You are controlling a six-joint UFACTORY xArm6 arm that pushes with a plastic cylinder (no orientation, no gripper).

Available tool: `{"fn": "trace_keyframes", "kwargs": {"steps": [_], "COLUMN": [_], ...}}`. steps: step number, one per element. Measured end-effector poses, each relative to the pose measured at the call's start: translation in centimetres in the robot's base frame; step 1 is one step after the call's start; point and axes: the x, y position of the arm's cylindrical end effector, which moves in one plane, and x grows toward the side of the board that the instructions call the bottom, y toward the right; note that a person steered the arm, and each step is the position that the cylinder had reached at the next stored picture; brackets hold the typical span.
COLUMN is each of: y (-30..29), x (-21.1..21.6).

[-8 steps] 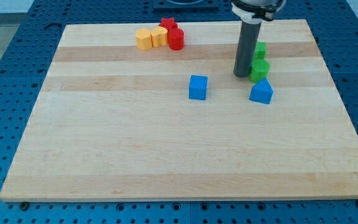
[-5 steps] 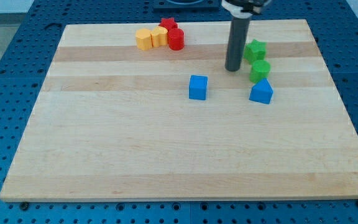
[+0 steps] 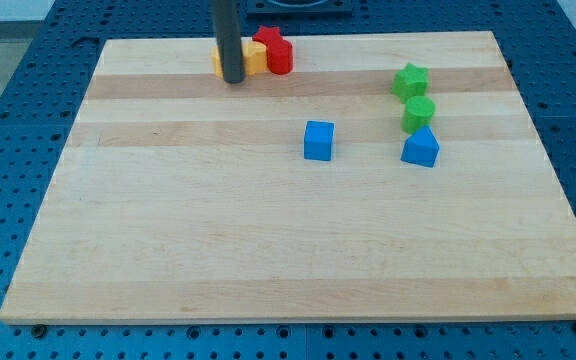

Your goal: Move the yellow heart above the blue cube

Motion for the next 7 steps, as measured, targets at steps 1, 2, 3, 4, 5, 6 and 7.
{"fn": "trace_keyframes", "kwargs": {"steps": [1,2,3,4,5,6,7], "y": [-4.2,-6.5,-6.5,-6.1,-6.1,-4.3,-1.2], "x": [0.0,0.0,-0.4,-1.9,-4.6,-6.0,-6.2]}}
